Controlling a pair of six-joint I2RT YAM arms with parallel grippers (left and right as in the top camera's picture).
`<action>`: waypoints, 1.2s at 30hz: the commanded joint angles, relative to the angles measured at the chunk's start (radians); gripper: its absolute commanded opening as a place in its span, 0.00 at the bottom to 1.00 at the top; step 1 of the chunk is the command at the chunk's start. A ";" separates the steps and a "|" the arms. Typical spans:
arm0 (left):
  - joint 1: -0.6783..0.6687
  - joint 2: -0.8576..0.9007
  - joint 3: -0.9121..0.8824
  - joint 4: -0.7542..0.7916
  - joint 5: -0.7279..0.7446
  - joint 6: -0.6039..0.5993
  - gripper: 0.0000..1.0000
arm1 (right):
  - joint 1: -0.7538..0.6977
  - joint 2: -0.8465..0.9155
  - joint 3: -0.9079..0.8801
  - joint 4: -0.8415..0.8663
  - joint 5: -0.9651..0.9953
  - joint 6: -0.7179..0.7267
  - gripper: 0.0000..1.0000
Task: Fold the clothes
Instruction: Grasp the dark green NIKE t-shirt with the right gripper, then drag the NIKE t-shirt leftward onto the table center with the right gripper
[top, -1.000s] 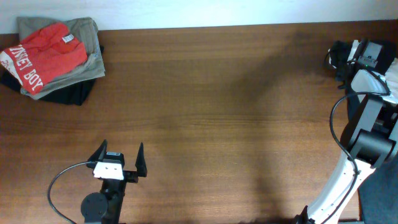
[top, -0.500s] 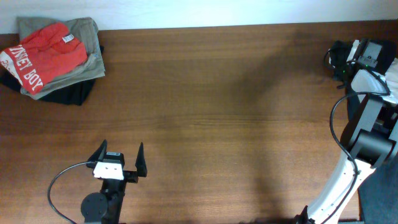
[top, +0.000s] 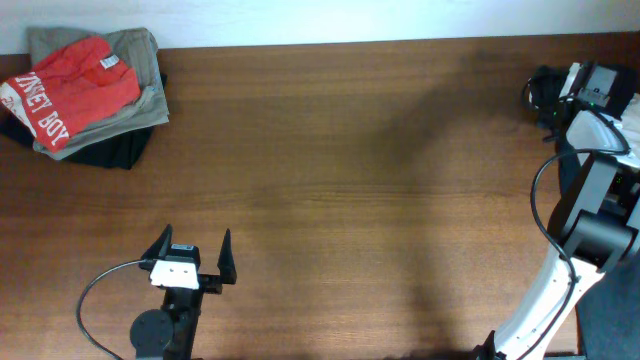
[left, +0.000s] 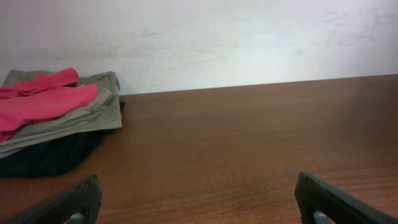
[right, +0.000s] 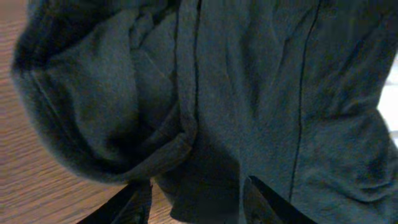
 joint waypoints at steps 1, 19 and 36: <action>-0.003 -0.004 -0.005 -0.002 0.011 0.015 0.99 | 0.005 -0.045 0.015 -0.005 -0.006 0.002 0.37; -0.003 -0.004 -0.005 -0.002 0.011 0.015 0.99 | 0.004 -0.036 0.015 -0.008 -0.002 0.002 0.04; -0.003 -0.004 -0.005 -0.002 0.011 0.015 0.99 | 0.169 -0.512 0.015 -0.051 -0.282 0.139 0.04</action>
